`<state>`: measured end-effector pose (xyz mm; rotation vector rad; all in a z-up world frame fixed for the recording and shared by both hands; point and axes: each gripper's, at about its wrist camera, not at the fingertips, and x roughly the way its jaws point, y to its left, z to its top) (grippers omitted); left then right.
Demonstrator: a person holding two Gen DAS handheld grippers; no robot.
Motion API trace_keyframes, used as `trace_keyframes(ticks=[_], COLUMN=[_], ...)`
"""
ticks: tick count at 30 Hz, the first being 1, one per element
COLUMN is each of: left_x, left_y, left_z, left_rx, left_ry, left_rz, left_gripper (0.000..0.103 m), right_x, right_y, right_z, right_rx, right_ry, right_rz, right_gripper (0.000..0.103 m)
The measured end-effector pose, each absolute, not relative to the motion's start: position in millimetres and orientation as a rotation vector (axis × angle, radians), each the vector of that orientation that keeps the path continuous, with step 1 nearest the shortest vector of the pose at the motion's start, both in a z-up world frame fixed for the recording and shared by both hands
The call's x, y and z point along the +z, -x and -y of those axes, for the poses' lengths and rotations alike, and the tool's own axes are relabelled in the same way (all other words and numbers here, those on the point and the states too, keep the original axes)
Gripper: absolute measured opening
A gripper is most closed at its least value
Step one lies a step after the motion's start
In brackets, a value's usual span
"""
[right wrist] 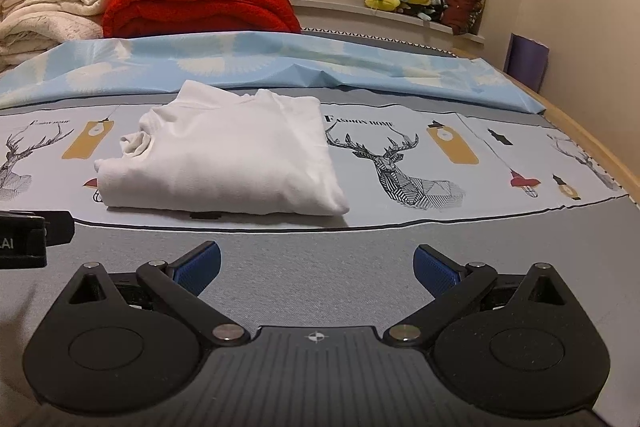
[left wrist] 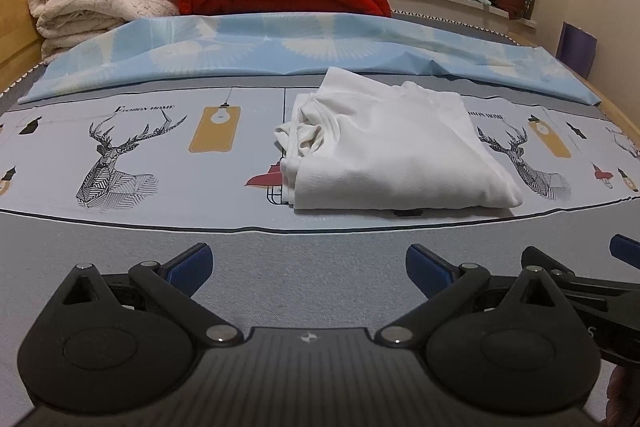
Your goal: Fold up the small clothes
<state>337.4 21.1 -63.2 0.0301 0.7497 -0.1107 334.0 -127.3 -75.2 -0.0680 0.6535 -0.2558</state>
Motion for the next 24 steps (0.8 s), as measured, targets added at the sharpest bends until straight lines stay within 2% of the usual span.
trace_keyframes(ticks=[24], left_x=[-64.4], left_y=[-338.2], left_z=[-19.6], left_rx=[-0.106], left_ry=[-0.046], left_rz=[-0.75], left_gripper=[0.103], right_x=[-78.0], right_y=[-333.8], right_z=[123.5], right_rx=[-0.242], right_ry=[0.084], right_rz=[-0.666], right_gripper=[0.102])
